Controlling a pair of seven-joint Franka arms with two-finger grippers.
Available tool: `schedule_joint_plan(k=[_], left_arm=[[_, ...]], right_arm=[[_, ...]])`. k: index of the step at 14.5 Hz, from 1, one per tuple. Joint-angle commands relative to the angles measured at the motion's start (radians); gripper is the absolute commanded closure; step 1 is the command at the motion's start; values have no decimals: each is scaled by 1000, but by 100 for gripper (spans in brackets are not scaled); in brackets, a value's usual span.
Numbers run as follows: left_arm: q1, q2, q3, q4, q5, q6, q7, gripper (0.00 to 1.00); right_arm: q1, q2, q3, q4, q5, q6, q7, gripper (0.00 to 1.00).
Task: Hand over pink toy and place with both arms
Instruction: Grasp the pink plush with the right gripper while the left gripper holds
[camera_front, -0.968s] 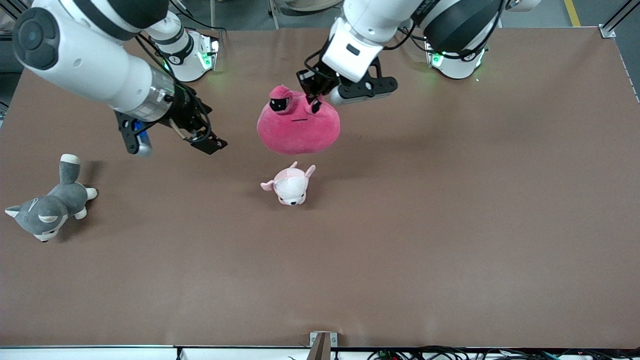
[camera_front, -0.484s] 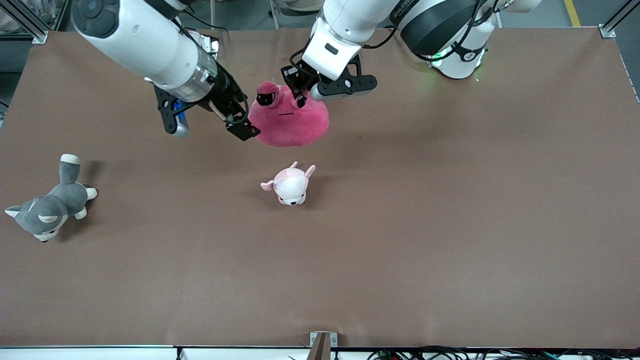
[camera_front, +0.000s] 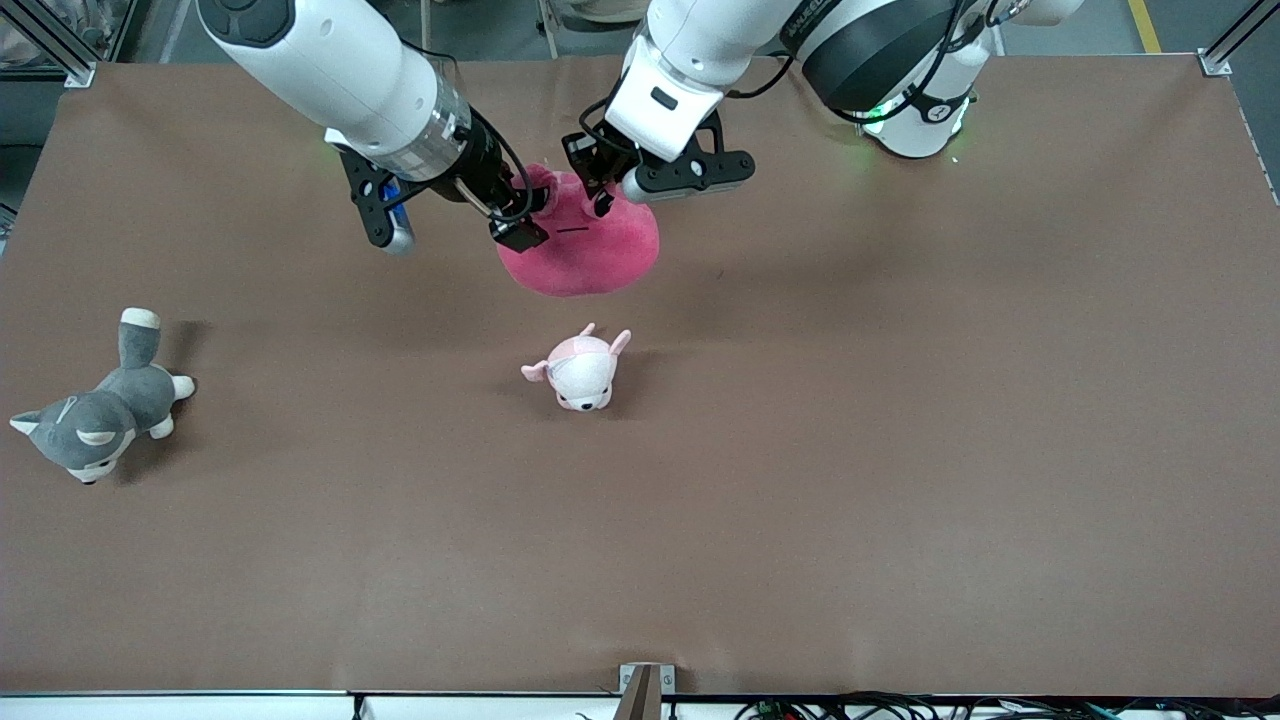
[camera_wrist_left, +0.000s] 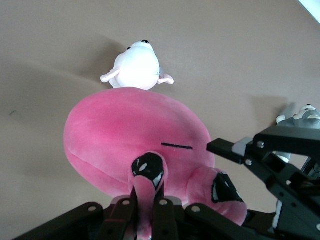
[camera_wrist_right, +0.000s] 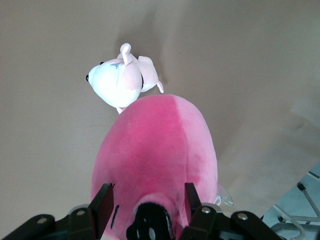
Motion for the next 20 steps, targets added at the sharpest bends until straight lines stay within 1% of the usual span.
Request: schedule_joint_plan(k=[1, 3, 4, 6, 11, 12, 14, 15, 18, 20], left_arm=[[-7, 7, 4, 24, -2, 2, -13, 92], [-7, 7, 4, 24, -2, 4, -13, 92], [-7, 9, 4, 24, -2, 4, -13, 92], [-7, 9, 4, 22, 0, 3, -13, 92], [-7, 9, 4, 22, 0, 4, -12, 91], [-5, 9, 4, 22, 0, 4, -7, 76], [-2, 3, 4, 22, -2, 3, -2, 12], [-1, -2, 4, 22, 0, 2, -2, 0], [15, -22, 7, 24, 6, -13, -2, 0], [36, -68, 41, 22, 29, -50, 4, 0]], right_arm=[[4, -27, -11, -15, 65, 1, 13, 70], [2, -34, -13, -15, 68, 1, 13, 92], [1, -35, -13, -15, 68, 1, 13, 97], [-2, -36, -13, -15, 68, 1, 12, 100], [-7, -36, -16, -15, 68, 1, -1, 100], [-8, -38, -19, -15, 66, 0, -4, 100], [-30, -41, -28, -15, 65, -11, -40, 100], [-47, -45, -29, -21, 65, -28, -80, 100], [-154, -48, -29, -38, 62, -90, -232, 100], [-232, -48, -29, -75, 56, -106, -374, 99]])
